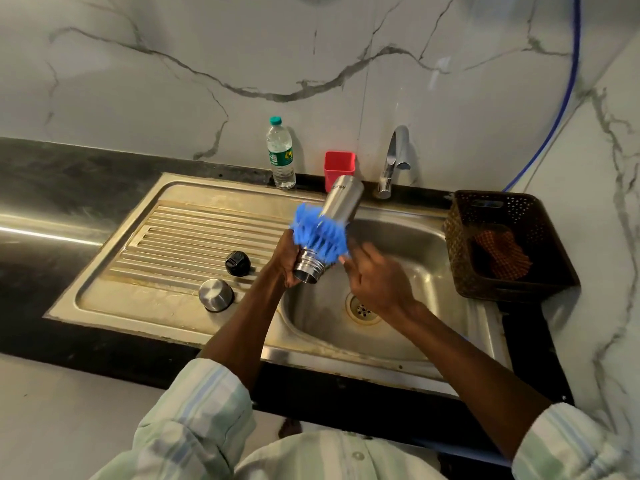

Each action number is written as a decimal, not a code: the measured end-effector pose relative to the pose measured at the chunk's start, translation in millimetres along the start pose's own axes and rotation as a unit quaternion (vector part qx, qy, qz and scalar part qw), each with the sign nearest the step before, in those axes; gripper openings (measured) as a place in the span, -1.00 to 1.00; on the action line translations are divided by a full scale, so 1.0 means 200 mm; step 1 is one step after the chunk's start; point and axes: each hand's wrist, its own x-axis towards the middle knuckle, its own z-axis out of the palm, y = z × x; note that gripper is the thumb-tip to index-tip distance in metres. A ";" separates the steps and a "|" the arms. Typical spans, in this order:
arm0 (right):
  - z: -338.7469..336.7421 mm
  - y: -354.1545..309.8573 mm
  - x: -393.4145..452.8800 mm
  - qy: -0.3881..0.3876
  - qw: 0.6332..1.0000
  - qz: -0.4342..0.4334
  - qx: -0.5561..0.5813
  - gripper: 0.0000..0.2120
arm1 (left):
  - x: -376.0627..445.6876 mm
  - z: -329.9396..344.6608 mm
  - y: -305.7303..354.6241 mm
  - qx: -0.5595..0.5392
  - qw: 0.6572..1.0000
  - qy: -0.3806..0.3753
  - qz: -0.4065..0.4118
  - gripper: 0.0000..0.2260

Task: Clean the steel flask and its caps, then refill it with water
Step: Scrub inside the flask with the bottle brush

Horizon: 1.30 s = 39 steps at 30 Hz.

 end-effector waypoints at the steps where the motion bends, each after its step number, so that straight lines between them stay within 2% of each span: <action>1: 0.01 0.02 -0.01 -0.006 1.000 -0.012 -0.014 -0.54 | 0.00 -0.02 -0.01 -0.004 1.000 0.002 0.000 -0.60; 5: -0.02 0.16 0.13 0.020 0.988 0.148 0.037 -0.63 | -0.03 -0.03 -0.05 0.036 0.999 0.008 -0.032 -0.53; 7: -0.04 0.11 0.09 0.035 0.993 0.115 0.023 -0.62 | -0.03 -0.03 -0.06 0.037 0.999 0.009 -0.038 -0.56; 10: 0.03 0.04 -0.05 0.018 1.000 -0.014 -0.014 -0.57 | -0.03 -0.05 -0.04 0.022 0.999 0.016 -0.030 -0.60; 11: 0.02 0.05 -0.03 0.014 1.000 -0.002 -0.002 -0.58 | -0.04 -0.04 -0.03 0.024 0.999 0.013 -0.035 -0.59; 14: -0.05 0.15 0.12 0.040 0.987 0.153 0.041 -0.64 | -0.06 -0.03 -0.02 0.050 0.997 0.010 -0.063 -0.57; 15: -0.05 0.15 0.13 0.053 0.985 0.162 0.039 -0.65 | -0.06 -0.02 -0.02 0.057 0.996 0.013 -0.066 -0.58; 19: 0.03 0.02 -0.03 0.029 1.000 -0.006 -0.004 -0.62 | -0.04 -0.04 0.00 0.056 0.997 0.028 -0.051 -0.59; 20: 0.01 0.03 -0.03 0.028 1.000 -0.009 -0.006 -0.63 | -0.04 -0.05 0.00 0.060 0.996 0.029 -0.053 -0.59; 23: -0.07 0.16 0.12 0.055 0.985 0.162 0.026 -0.67 | -0.05 -0.07 0.01 0.109 0.992 0.010 -0.061 -0.58; 24: -0.07 0.18 0.13 0.063 0.981 0.179 0.030 -0.67 | -0.06 -0.06 0.01 0.124 0.990 0.001 -0.064 -0.60; 25: -0.07 0.16 0.12 0.065 0.985 0.159 0.022 -0.66 | -0.06 -0.07 0.00 0.131 0.989 -0.002 -0.066 -0.59; 28: 0.02 0.07 -0.03 0.031 0.999 0.030 0.002 -0.60 | -0.06 -0.07 0.00 0.138 0.989 0.017 -0.055 -0.49; 29: 0.00 0.09 -0.03 0.023 0.999 0.033 0.013 -0.61 | -0.06 -0.07 0.01 0.150 0.988 0.006 -0.045 -0.47; 32: -0.06 0.22 0.12 0.047 0.984 0.168 0.019 -0.67 | -0.05 -0.05 0.01 0.213 0.976 -0.039 -0.035 -0.41; 33: -0.07 0.24 0.13 0.056 0.982 0.178 0.011 -0.68 | -0.05 -0.04 0.00 0.227 0.972 -0.035 -0.040 -0.41; 34: -0.08 0.21 0.12 0.059 0.985 0.161 0.006 -0.68 | -0.04 -0.03 0.00 0.237 0.970 -0.024 -0.043 -0.43; 37: -0.02 0.10 -0.01 0.025 0.999 0.032 -0.008 -0.64 | -0.04 -0.01 0.00 0.247 0.968 -0.003 -0.050 -0.43; 39: -0.04 0.15 0.04 0.026 0.998 0.062 0.007 -0.66 | -0.04 0.00 0.00 0.254 0.965 0.000 -0.058 -0.43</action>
